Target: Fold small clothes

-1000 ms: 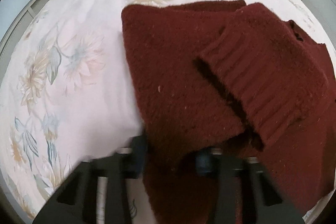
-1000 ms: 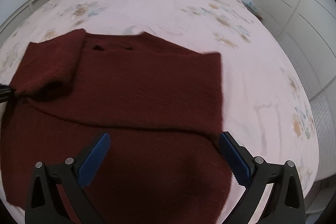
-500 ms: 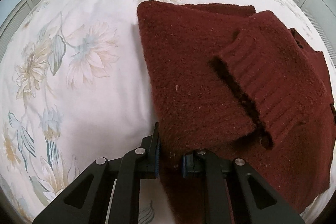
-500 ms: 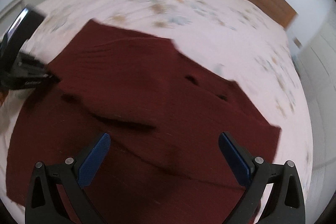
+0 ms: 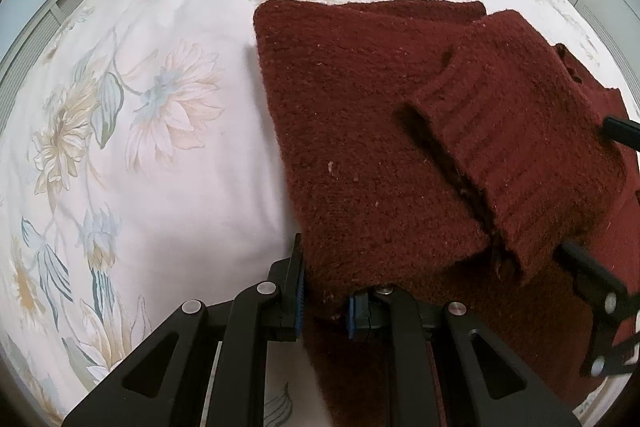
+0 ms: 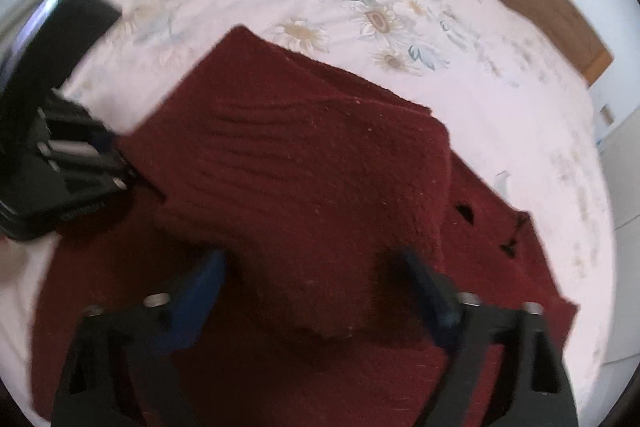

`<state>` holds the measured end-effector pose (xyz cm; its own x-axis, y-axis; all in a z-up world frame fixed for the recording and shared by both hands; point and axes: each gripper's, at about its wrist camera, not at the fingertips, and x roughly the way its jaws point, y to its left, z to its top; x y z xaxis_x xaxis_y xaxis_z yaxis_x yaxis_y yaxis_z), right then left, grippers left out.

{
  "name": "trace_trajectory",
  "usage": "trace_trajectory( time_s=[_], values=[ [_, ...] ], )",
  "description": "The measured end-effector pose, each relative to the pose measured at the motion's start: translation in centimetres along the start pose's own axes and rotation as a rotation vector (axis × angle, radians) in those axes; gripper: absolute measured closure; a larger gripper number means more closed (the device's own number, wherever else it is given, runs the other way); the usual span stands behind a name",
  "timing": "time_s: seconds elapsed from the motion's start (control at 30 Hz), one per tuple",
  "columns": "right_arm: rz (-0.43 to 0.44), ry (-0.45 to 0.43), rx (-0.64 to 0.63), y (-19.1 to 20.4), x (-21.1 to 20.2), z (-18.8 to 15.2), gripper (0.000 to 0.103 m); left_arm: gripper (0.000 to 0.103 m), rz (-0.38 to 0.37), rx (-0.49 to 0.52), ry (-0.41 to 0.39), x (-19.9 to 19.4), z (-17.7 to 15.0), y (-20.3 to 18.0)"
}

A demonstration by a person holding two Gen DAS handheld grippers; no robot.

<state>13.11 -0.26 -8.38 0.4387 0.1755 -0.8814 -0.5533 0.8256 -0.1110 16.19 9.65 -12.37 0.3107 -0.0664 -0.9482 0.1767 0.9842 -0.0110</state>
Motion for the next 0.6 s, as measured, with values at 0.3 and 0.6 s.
trace_trajectory(
  time_s=[0.3,0.6],
  values=[
    [0.095,-0.011,0.13,-2.5,-0.7,0.6,0.096,0.089,0.0,0.005,0.0,-0.3,-0.1,0.5],
    [0.048,-0.136,0.399,-9.1,-5.1,-1.1,0.096,0.089,-0.007,0.007,0.002,-0.5,-0.1,0.7]
  ],
)
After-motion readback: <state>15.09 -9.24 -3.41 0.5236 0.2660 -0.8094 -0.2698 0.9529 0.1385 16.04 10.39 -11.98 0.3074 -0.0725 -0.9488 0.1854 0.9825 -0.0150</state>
